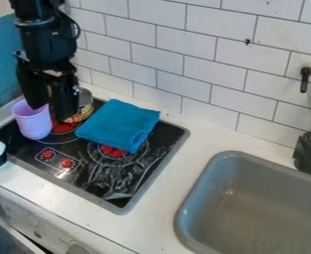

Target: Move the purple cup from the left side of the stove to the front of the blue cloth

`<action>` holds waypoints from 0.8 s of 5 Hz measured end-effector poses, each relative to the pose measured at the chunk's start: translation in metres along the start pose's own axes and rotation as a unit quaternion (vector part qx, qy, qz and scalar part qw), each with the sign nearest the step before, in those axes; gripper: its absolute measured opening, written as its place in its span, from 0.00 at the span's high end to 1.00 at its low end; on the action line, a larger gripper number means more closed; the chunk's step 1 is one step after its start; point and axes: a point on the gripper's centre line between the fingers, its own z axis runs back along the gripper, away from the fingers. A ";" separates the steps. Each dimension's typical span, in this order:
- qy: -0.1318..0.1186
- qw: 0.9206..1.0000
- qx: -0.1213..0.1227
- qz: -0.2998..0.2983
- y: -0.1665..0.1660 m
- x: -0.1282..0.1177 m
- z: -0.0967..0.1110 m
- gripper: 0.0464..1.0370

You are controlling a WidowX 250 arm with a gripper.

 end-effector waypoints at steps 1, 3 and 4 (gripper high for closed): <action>0.012 1.000 -0.006 0.000 0.000 -0.001 -0.007 0.04; -0.026 0.999 0.025 0.003 0.034 0.022 -0.015 0.04; -0.031 0.998 0.054 0.004 0.047 0.027 -0.024 0.04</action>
